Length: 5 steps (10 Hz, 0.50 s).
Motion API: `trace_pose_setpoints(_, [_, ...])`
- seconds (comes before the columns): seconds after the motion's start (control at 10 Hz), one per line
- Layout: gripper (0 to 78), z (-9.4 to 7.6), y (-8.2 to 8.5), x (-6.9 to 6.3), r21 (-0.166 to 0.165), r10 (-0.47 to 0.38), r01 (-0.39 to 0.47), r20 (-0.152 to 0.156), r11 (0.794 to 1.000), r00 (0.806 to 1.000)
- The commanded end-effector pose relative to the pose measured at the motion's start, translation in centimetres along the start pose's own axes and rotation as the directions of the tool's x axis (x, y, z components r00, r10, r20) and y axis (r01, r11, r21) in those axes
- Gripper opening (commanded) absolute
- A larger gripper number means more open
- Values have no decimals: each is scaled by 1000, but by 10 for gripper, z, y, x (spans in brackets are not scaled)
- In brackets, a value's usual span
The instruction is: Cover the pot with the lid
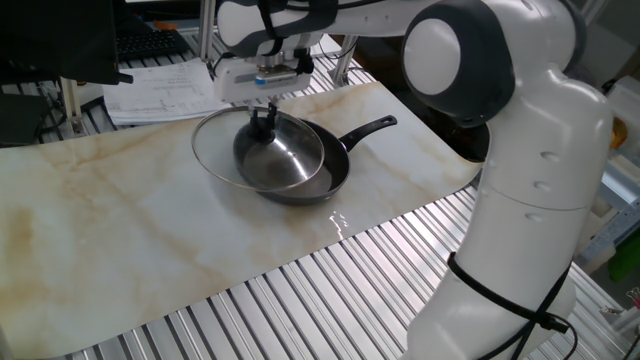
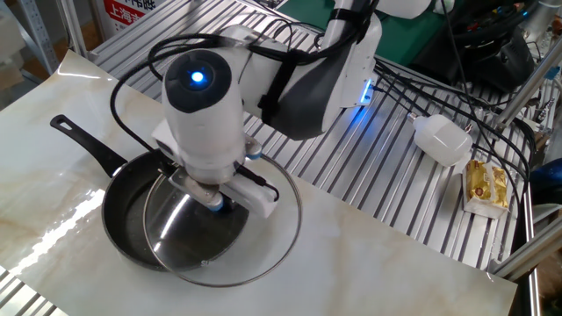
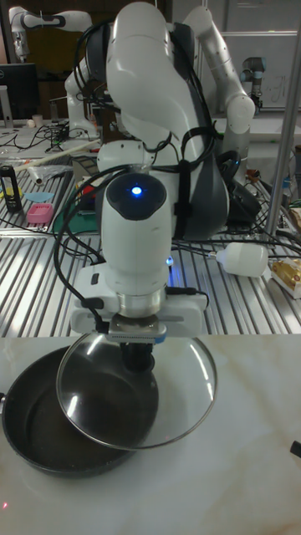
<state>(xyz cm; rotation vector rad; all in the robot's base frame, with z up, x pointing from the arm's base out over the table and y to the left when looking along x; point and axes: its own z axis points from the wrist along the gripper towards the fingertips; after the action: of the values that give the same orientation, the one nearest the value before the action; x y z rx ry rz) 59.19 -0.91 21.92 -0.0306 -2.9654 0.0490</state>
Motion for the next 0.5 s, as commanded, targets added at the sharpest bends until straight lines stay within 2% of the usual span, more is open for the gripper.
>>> trace_pose_setpoints(0.1, [12, -4, 0, -1, -1, -22, 22, 5, 1000, 1000])
trace_pose_setpoints(0.2, [12, -4, 0, -1, -4, -22, 22, 5, 1000, 1000])
trace_pose_setpoints(0.3, [12, -4, 0, -1, -22, -21, 21, 20, 1000, 1000])
trace_pose_setpoints(0.5, [12, -4, 0, -1, -25, -23, 23, 26, 999, 999])
